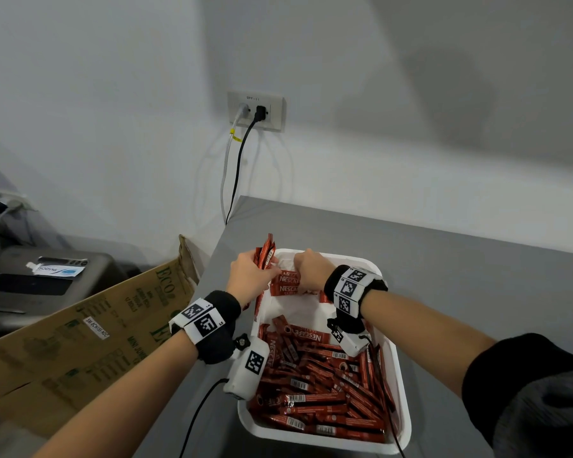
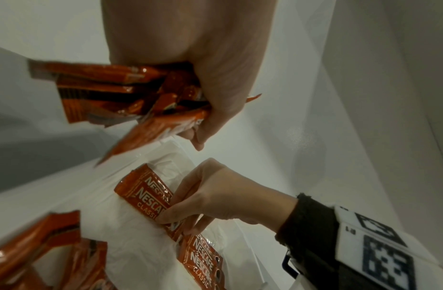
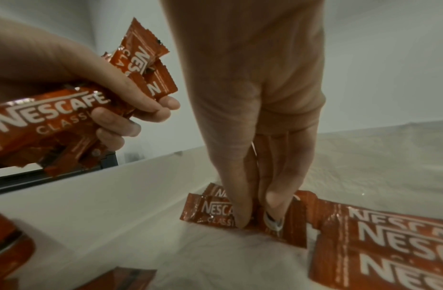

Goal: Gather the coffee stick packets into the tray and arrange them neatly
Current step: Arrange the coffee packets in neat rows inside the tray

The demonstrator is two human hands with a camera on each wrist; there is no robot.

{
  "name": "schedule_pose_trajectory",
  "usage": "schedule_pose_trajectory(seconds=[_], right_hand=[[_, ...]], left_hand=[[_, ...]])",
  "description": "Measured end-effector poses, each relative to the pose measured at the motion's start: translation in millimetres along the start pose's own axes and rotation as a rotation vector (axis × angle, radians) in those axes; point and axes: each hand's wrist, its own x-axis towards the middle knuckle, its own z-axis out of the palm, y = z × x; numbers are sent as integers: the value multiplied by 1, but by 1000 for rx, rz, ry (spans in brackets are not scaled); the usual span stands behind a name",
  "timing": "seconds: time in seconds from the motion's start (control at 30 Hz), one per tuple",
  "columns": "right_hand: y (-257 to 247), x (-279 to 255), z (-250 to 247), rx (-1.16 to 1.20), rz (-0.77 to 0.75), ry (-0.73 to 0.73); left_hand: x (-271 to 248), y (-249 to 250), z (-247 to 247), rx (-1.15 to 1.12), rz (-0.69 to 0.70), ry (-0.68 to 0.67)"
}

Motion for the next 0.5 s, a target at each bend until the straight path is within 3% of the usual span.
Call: schedule_pose_trajectory(seconds=[0.5], right_hand=[[0,-1,-8,-81,20,-7]], left_hand=[[-2,1,-2,-3,0,-10]])
